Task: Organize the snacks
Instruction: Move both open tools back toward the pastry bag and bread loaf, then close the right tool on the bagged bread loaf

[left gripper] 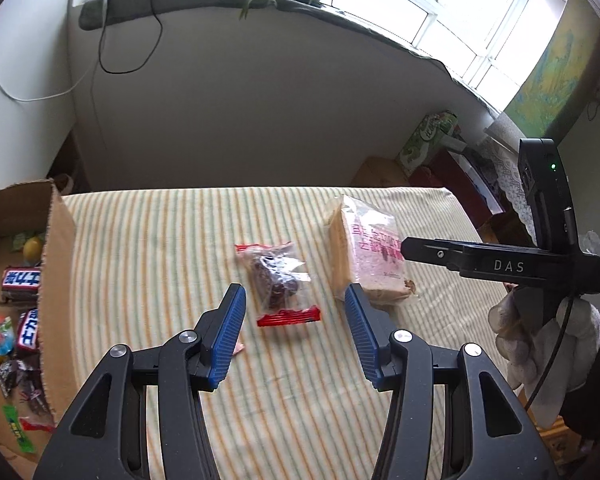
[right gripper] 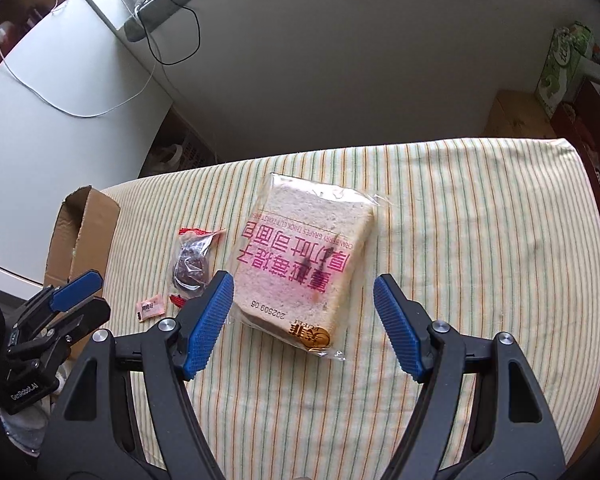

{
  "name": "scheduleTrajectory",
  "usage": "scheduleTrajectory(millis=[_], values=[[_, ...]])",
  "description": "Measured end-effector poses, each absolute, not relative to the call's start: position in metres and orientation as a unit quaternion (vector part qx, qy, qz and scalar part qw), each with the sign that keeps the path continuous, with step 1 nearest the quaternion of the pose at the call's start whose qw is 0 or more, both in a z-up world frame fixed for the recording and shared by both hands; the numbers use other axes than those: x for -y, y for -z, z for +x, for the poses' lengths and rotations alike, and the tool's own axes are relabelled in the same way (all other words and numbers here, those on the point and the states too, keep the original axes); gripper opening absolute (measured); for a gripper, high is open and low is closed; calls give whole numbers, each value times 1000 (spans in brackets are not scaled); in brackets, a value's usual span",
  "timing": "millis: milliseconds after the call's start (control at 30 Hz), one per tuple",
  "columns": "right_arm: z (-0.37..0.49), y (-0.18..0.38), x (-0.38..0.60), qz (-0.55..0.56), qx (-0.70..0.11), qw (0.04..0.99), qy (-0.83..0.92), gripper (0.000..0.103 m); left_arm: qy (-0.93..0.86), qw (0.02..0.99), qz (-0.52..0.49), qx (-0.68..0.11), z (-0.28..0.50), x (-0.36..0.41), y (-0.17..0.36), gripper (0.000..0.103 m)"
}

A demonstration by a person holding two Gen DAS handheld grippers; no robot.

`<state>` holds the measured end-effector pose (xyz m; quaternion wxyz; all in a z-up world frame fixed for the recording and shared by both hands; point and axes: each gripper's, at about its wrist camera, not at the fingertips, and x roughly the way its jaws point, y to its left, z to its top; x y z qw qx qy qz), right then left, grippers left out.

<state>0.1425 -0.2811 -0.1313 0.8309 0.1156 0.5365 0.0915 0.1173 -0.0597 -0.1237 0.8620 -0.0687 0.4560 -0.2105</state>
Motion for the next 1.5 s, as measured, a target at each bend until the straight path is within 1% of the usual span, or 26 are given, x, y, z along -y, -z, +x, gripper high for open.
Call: scheduleTrajectory(millis=[267,500,1000,1100,1267,1300,1500], values=[[147,151,297,176,-548,810,-109,75,258,834,-80,-480,133,96,138,51],[152,163,307,203,-553,799,-120,75,279,819,-81,-494,145,117,149,51],[169,178,313,225,-560,783,-149,75,293,799,-77,-519,169,140,173,51],[173,183,308,230,-565,776,-162,66,295,797,-76,-522,170,144,178,51],[176,181,303,226,-561,779,-169,61,300,798,-77,-517,168,139,179,51],[176,180,303,225,-560,779,-170,58,300,799,-75,-516,167,139,178,51],[177,175,298,211,-556,786,-172,54,297,811,-55,-501,162,143,172,51]])
